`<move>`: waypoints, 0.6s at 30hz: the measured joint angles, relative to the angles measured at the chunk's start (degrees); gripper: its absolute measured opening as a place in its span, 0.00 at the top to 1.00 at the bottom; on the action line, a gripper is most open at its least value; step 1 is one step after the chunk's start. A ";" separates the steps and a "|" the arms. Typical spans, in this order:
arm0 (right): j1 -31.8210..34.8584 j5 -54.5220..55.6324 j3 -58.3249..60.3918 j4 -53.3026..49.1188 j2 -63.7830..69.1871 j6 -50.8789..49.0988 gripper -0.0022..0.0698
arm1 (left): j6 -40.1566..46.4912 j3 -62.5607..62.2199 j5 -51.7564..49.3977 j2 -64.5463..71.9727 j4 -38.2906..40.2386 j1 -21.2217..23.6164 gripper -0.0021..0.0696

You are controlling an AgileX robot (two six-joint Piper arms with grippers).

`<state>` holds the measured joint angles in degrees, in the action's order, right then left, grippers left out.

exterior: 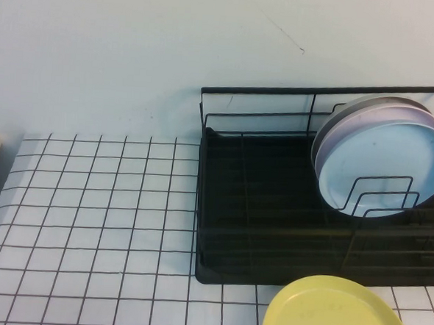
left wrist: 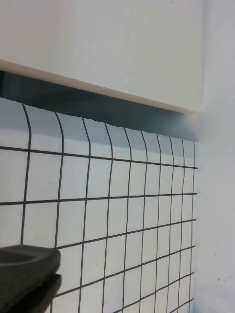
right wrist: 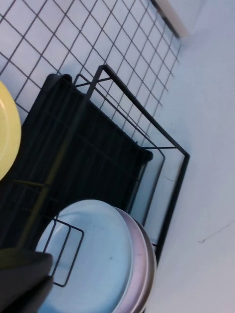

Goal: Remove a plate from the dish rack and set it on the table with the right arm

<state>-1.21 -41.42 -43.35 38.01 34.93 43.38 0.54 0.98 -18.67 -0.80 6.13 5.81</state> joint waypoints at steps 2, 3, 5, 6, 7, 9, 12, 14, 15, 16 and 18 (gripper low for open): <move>0.00 0.59 1.89 0.26 -3.08 0.27 0.97 | 0.00 0.00 0.00 0.00 0.00 0.00 0.98; 0.00 0.57 2.67 0.28 -4.39 0.27 0.97 | 0.00 0.00 0.00 0.00 0.00 0.00 0.98; 0.00 -0.16 3.75 0.52 -6.42 0.41 0.97 | 0.00 0.00 0.00 0.00 0.00 0.00 0.98; 0.00 -0.88 4.19 0.52 -7.10 0.41 0.97 | 0.00 0.00 0.00 0.00 0.00 0.00 0.98; 0.00 -1.81 4.49 0.55 -7.52 0.41 0.97 | 0.00 0.00 0.00 0.00 0.00 0.00 0.98; 0.00 -3.14 5.29 0.55 -7.80 0.63 0.97 | 0.00 0.00 0.00 0.00 0.00 0.00 0.98; 0.00 -1.92 6.99 -0.88 -7.94 2.14 0.97 | 0.00 0.00 0.00 0.00 0.00 0.00 0.98; 0.00 2.18 8.30 -2.56 -8.48 4.81 0.97 | 0.00 0.00 0.00 0.00 0.00 0.00 0.98; 0.00 5.14 9.15 -3.32 -9.06 6.39 0.97 | 0.00 0.00 0.00 0.00 0.00 0.00 0.98; 0.00 7.94 10.01 -4.09 -9.95 7.76 0.97 | 0.00 0.00 0.00 0.00 0.00 0.00 0.98; 0.00 11.90 11.39 -5.85 -12.73 9.46 0.97 | 0.00 0.00 0.00 0.00 0.00 0.00 0.98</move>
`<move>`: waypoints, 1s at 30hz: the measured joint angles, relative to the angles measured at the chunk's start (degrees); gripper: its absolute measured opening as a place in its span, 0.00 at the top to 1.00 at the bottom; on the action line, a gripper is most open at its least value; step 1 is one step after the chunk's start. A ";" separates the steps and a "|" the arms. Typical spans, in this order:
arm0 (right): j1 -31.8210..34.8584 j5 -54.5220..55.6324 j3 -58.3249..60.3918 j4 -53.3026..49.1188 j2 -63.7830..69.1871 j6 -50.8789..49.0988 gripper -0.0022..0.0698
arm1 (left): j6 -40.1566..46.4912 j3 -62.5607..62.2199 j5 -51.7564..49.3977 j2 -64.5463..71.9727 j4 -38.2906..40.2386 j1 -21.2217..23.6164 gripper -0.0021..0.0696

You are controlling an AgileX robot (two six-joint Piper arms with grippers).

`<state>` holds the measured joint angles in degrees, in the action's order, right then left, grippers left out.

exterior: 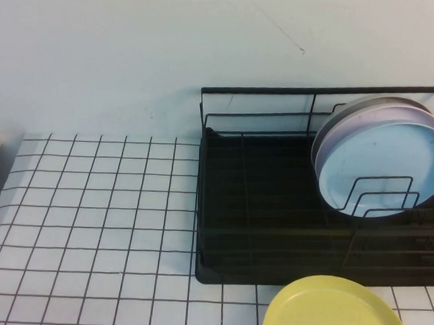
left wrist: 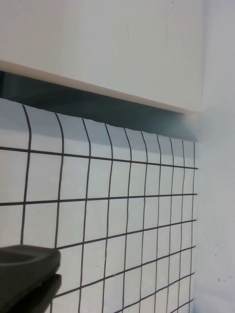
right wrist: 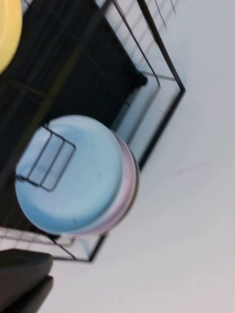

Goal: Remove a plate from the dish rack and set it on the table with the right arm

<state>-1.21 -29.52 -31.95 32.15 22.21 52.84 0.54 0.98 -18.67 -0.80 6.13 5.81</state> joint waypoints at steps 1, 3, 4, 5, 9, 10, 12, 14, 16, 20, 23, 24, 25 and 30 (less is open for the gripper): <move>0.00 1.96 0.86 -0.79 -1.63 0.27 0.97 | 0.00 0.00 0.00 0.00 0.00 0.00 0.98; 0.00 6.15 3.71 -1.77 -4.28 0.77 0.97 | 0.00 0.00 0.00 0.00 0.00 0.00 0.98; 0.00 8.19 5.68 -2.87 -5.29 0.78 0.97 | 0.00 0.00 0.00 0.00 0.00 0.00 0.98; 0.00 9.86 7.52 -4.40 -5.98 0.56 0.97 | 0.00 0.00 0.00 0.00 0.00 0.00 0.98; 0.00 14.95 18.02 -18.06 -10.60 -13.71 0.97 | 0.00 0.00 0.00 0.00 0.00 0.00 0.98; 0.00 15.20 20.74 -21.64 -12.02 -19.39 0.97 | 0.00 0.00 0.00 0.00 0.00 0.00 0.98; 0.00 15.38 25.66 -27.33 -14.57 -28.52 0.97 | 0.00 0.00 0.00 0.00 0.00 0.00 0.98; 0.00 15.17 29.36 -30.24 -17.01 -34.97 0.97 | 0.00 0.00 0.00 0.00 0.00 0.00 0.98; 0.00 13.72 32.34 -31.75 -19.65 -39.09 0.97 | 0.00 0.00 0.00 0.00 0.00 0.00 0.98; 0.00 9.96 33.38 -32.72 -22.48 -42.83 0.97 | 0.00 0.00 0.00 0.00 0.00 0.00 0.98; 0.00 9.24 33.28 -32.91 -22.86 -43.78 0.97 | 0.00 0.00 0.00 0.00 0.00 0.00 0.98; 0.00 9.14 33.20 -32.91 -22.86 -44.02 0.97 | 0.00 0.00 0.00 0.00 0.00 0.00 0.98; 0.00 9.14 33.20 -32.91 -22.86 -44.16 0.97 | 0.00 0.00 0.00 0.00 0.00 0.00 0.98; 0.00 9.14 33.20 -32.91 -22.86 -44.47 0.97 | 0.00 0.00 0.00 0.00 0.00 0.00 0.98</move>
